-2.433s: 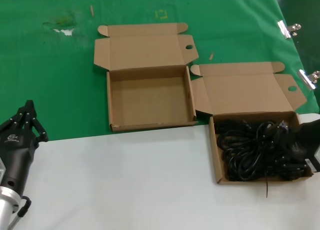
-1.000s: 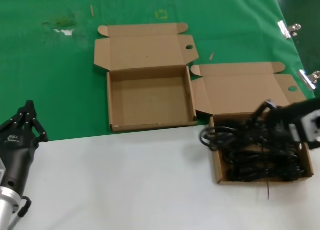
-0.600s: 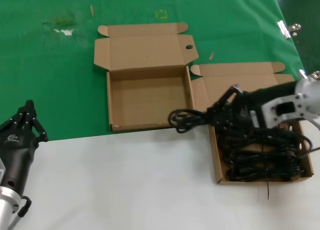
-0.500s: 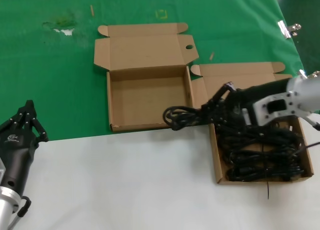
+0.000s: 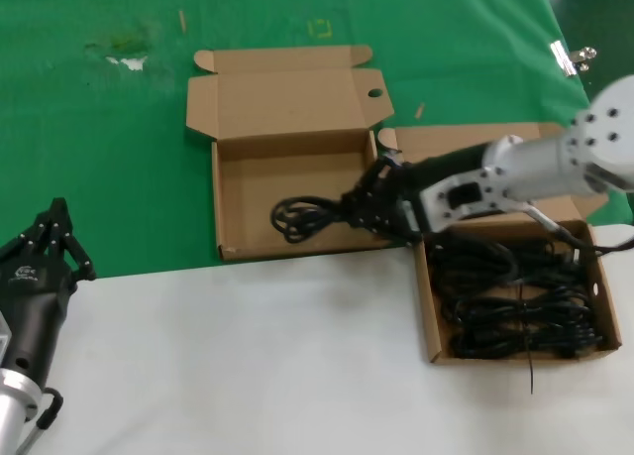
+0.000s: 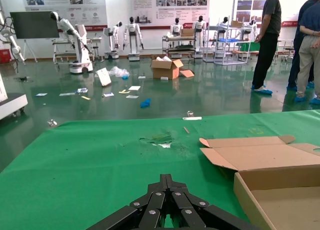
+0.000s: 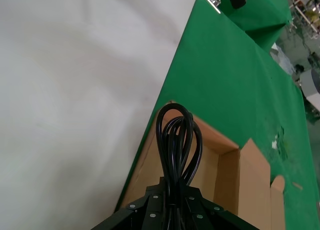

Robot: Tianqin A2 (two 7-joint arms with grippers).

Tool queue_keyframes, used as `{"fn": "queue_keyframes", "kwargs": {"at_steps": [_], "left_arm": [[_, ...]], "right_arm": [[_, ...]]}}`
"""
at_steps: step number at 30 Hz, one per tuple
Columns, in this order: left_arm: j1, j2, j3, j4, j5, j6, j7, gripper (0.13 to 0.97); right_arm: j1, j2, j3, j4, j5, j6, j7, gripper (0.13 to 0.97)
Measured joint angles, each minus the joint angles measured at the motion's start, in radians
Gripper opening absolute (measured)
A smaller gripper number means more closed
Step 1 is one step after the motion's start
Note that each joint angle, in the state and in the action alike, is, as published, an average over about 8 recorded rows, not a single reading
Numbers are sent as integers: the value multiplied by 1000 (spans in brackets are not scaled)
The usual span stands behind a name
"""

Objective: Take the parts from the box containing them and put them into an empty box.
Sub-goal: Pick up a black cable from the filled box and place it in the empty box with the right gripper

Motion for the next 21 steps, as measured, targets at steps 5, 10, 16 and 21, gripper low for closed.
{"fn": "queue_keyframes", "kwargs": {"at_steps": [5, 10, 16, 21], "left_arm": [[0, 0, 0, 0, 0, 0, 0, 140], [0, 0, 0, 0, 0, 0, 0, 140], [0, 0, 0, 0, 0, 0, 0, 140], [0, 0, 0, 0, 0, 0, 0, 140]], "right_arm": [[52, -81, -13, -137, -3, 32, -76, 176], [115, -169, -11, -314, 4, 71, -177, 176], [205, -283, 18, -583, 27, 151, -346, 176], [273, -364, 64, -799, 59, 229, -500, 176]]}}
